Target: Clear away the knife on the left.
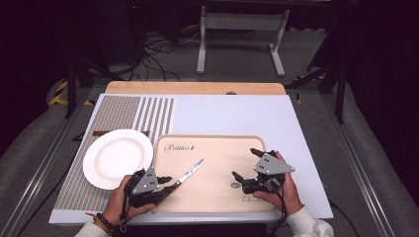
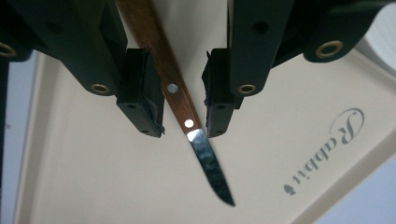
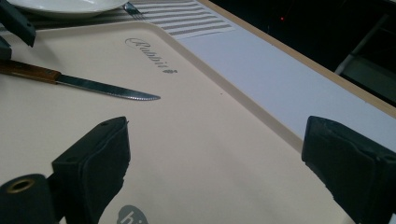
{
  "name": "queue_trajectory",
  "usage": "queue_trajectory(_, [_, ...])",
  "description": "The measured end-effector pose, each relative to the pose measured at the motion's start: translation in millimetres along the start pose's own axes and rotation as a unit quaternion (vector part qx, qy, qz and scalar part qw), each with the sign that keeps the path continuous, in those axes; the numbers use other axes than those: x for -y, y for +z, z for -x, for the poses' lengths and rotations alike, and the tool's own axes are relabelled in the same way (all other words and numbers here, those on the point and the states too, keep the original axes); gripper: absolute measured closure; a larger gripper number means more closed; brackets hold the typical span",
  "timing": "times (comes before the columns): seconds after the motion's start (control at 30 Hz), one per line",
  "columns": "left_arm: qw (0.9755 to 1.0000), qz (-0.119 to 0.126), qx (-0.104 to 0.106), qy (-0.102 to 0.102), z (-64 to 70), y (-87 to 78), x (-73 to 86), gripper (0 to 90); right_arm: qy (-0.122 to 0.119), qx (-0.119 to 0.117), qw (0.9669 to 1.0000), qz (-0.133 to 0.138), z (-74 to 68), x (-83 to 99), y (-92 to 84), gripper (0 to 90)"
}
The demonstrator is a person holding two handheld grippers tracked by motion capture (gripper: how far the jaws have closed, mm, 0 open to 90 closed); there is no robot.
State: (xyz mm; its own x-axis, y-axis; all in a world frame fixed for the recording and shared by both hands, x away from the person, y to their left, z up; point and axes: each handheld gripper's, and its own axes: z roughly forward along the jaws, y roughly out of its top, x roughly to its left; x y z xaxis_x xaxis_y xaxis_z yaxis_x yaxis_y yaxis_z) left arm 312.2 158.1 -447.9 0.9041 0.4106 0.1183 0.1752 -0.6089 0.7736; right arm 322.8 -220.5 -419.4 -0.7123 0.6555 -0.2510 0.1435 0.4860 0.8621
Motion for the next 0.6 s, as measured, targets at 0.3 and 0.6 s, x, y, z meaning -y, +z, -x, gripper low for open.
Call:
queue_trajectory(0.3, [0.9950, -0.057, 0.046, 0.069, -10.7, 23.4, -21.3, 90.0, 0.007, 0.009, 0.9999, -0.001, 2.0, 3.2, -3.6, 9.2])
queue_trajectory(0.6, [0.9842, -0.102, 0.097, 0.107, -6.9, 55.8, -36.3, 90.0, 0.010, 0.012, 0.9999, -0.005, 1.2, 5.2, -5.8, 9.3])
